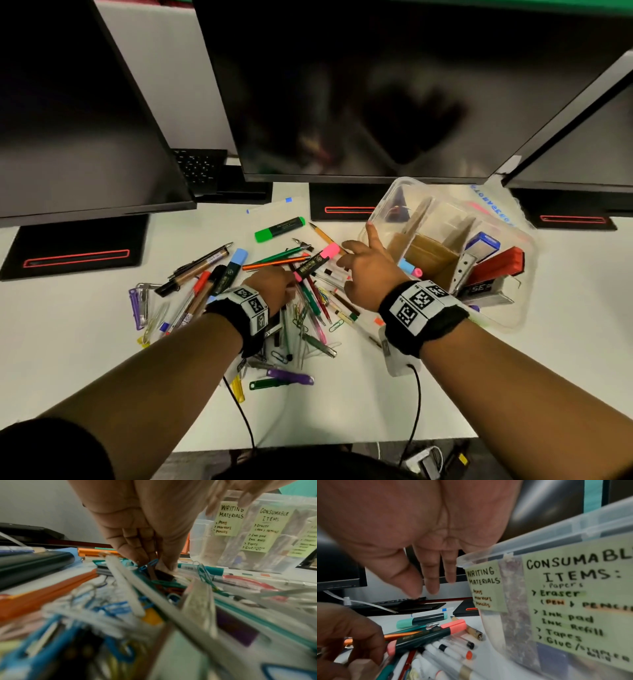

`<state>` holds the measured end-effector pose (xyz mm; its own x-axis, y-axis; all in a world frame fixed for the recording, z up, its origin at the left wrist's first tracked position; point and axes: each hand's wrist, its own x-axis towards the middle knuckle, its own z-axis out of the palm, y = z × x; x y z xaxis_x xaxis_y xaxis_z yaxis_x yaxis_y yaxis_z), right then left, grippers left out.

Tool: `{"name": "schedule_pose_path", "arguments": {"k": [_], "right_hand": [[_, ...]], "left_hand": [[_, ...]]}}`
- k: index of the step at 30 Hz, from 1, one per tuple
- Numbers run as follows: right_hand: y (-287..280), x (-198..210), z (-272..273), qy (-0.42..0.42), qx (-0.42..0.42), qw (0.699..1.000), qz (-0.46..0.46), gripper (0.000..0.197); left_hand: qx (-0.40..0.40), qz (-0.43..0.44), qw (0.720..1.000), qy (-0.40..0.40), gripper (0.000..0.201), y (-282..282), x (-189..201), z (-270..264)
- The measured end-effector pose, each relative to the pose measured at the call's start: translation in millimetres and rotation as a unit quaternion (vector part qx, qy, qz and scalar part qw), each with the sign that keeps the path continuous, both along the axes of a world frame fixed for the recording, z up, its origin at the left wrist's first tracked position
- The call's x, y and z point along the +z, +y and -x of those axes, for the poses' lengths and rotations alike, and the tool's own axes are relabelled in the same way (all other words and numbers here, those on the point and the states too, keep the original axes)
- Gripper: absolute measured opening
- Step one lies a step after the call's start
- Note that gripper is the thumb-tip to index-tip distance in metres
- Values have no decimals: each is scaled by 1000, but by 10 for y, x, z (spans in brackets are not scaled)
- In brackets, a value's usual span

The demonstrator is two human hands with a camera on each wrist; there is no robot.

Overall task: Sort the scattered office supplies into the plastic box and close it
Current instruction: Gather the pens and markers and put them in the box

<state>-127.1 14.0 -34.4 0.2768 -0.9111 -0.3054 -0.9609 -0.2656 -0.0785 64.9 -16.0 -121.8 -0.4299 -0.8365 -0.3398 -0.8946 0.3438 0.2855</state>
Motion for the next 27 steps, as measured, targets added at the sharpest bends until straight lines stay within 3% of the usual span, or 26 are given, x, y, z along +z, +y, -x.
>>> {"name": "schedule_pose_path", "arguments": {"k": [4, 7, 10, 13, 16, 19, 24, 27], "right_hand": [[183, -65, -93, -58, -23, 996, 69, 41], [308, -178, -238, -121, 23, 986, 114, 38], [331, -160, -350, -184, -27, 980, 75, 43], [318, -93, -369, -227, -77, 969, 51, 45], [310, 5, -377, -272, -97, 954, 81, 35], [315, 129, -299, -293, -137, 937, 130, 28], [277, 255, 267, -309, -312, 868, 233, 24], [248, 192, 564, -239, -386, 862, 226, 28]], "left_hand": [[8, 16, 999, 40, 29, 72, 1, -2], [105, 3, 980, 172, 23, 127, 112, -12], [245, -117, 907, 321, 31, 130, 327, 3], [300, -251, 811, 434, 39, 120, 564, 18], [285, -293, 779, 475, 36, 157, 723, 23], [257, -288, 799, 461, 26, 159, 769, -21], [171, -168, 935, 262, 18, 165, 552, -415], [136, -101, 978, 120, 25, 189, 405, -689]]}}
